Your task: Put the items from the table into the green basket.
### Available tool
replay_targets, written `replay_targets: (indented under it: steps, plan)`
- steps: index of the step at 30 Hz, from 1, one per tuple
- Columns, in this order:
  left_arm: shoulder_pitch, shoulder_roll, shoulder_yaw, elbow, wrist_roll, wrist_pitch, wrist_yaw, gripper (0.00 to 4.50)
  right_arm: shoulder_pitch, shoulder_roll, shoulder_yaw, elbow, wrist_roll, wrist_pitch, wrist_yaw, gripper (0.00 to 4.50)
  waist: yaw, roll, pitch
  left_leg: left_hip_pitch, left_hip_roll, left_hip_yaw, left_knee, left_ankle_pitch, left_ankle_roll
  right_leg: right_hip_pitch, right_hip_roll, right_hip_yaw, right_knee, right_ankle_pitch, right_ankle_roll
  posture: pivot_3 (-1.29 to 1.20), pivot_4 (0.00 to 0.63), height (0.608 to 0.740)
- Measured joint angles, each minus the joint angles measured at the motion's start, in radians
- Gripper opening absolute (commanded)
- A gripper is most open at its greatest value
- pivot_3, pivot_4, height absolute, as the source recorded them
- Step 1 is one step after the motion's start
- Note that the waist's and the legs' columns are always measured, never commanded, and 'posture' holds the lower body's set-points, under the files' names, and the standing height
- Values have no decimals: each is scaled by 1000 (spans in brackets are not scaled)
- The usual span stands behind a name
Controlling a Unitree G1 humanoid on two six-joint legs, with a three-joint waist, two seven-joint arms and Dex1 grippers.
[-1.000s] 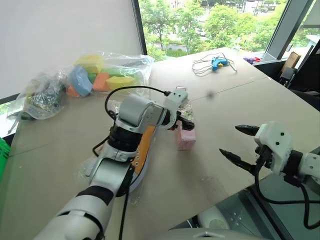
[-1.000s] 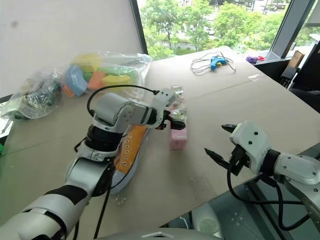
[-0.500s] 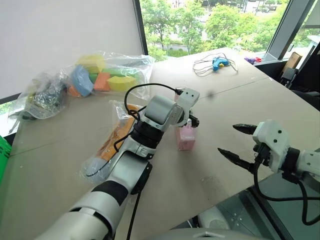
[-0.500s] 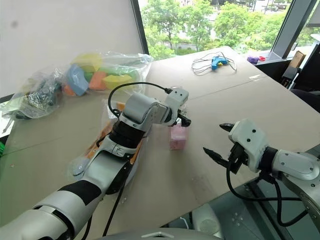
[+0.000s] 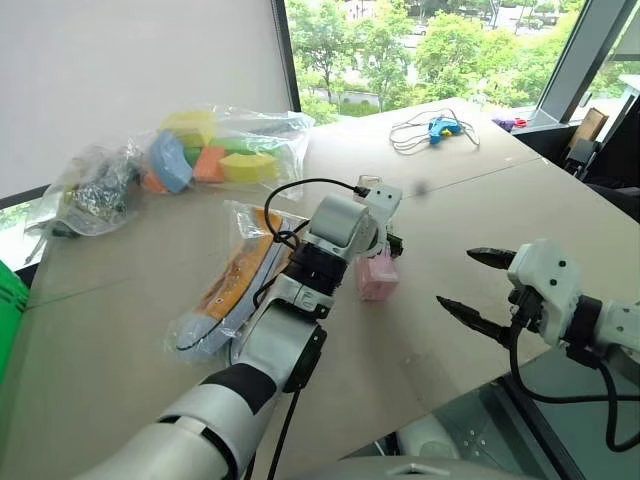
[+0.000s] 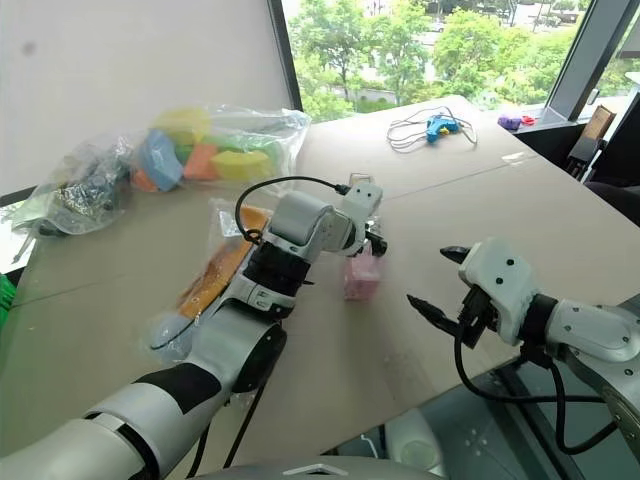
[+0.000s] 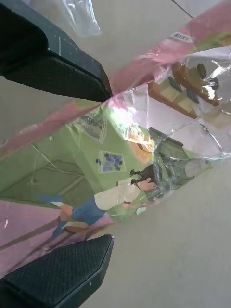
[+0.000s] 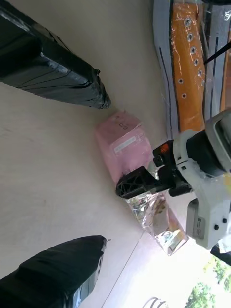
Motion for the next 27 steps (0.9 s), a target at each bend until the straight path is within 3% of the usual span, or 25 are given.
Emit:
replay_targets:
  steps: [3,9,14,17,22,26,27]
  plan:
    - [-20,-20,31,88,3,-47,3,4466,3,1,6,0,-5,-2,0,4500,0,1,-4,0,-1,0,0,0,0,0,1,0,0,0,0,-369,14,740]
    - [23,17,-169,130,124,-218,-13,4466,36,14,7,-2,-19,-9,-2,4500,-17,1,-11,2,1,1,0,-1,0,2,-1,2,-1,0,0,-376,20,740]
    - [69,58,-202,108,157,-249,-37,4466,49,22,10,-3,-38,-20,-3,4500,-52,0,-13,9,1,-2,-1,-3,-4,13,1,2,0,0,1,-361,19,740]
    - [91,74,-127,63,136,-227,-50,4466,47,22,12,-3,-42,-21,-2,4500,-68,0,-12,16,1,-3,-3,-3,-5,18,2,1,-1,-1,1,-350,18,740]
    - [112,109,159,-59,-33,-152,-125,4466,10,22,20,0,-41,-21,6,4500,-62,-1,-10,15,1,-4,-4,-2,-4,13,2,1,-1,-1,1,-316,14,740]
    - [116,210,163,-76,-56,-108,-165,4466,-14,22,38,16,-44,-25,25,4500,-49,-3,-9,8,-1,-3,-4,-1,0,7,1,3,-3,0,1,-275,8,740]
    - [123,231,137,-87,-49,-110,-177,3962,-24,22,50,29,-47,-27,30,4500,-43,-3,-10,7,-1,-3,-4,-1,1,5,0,4,-2,0,0,-274,7,740]
